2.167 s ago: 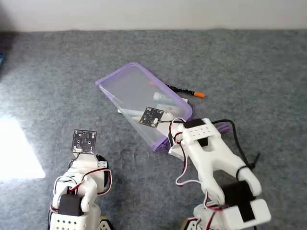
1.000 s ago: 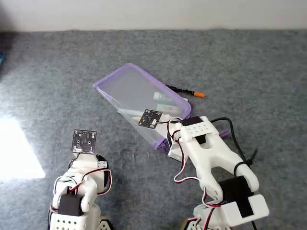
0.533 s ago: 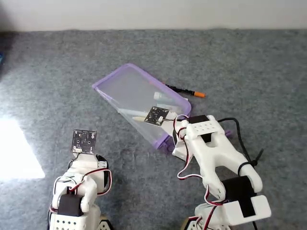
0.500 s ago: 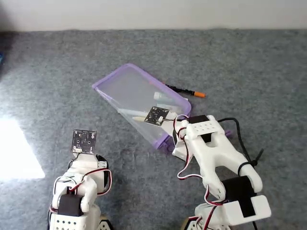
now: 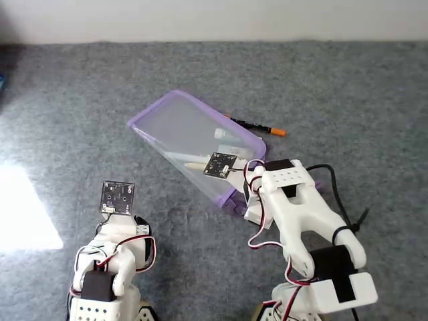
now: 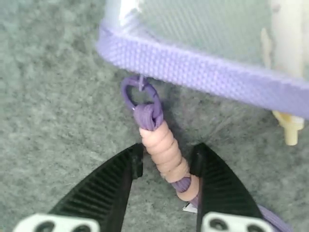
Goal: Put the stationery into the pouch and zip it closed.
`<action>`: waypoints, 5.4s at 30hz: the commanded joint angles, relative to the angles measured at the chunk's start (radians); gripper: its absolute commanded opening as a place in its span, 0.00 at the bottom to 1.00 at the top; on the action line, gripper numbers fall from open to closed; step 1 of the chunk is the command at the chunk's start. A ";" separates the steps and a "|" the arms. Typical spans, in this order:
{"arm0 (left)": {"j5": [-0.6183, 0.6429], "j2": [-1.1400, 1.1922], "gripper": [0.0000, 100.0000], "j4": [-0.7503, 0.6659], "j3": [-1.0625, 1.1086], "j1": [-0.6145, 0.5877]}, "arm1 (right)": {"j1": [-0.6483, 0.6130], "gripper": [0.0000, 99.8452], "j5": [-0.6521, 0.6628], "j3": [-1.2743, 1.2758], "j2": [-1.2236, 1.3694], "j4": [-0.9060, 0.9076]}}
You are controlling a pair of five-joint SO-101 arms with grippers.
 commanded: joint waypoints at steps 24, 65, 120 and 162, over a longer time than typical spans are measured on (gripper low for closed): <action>-0.012 -0.014 0.02 0.006 -0.008 -0.006 | 0.008 0.01 -0.063 0.000 -0.051 0.033; -0.012 -0.014 0.02 0.006 -0.008 0.002 | -0.389 0.01 -0.362 -0.002 -0.954 0.228; 0.061 -0.012 0.17 -0.187 -0.283 0.138 | -0.475 0.01 -0.361 -0.109 -0.863 0.147; 0.061 -0.012 0.01 -0.350 -0.202 0.203 | -0.444 0.01 -0.362 -0.117 -0.866 0.197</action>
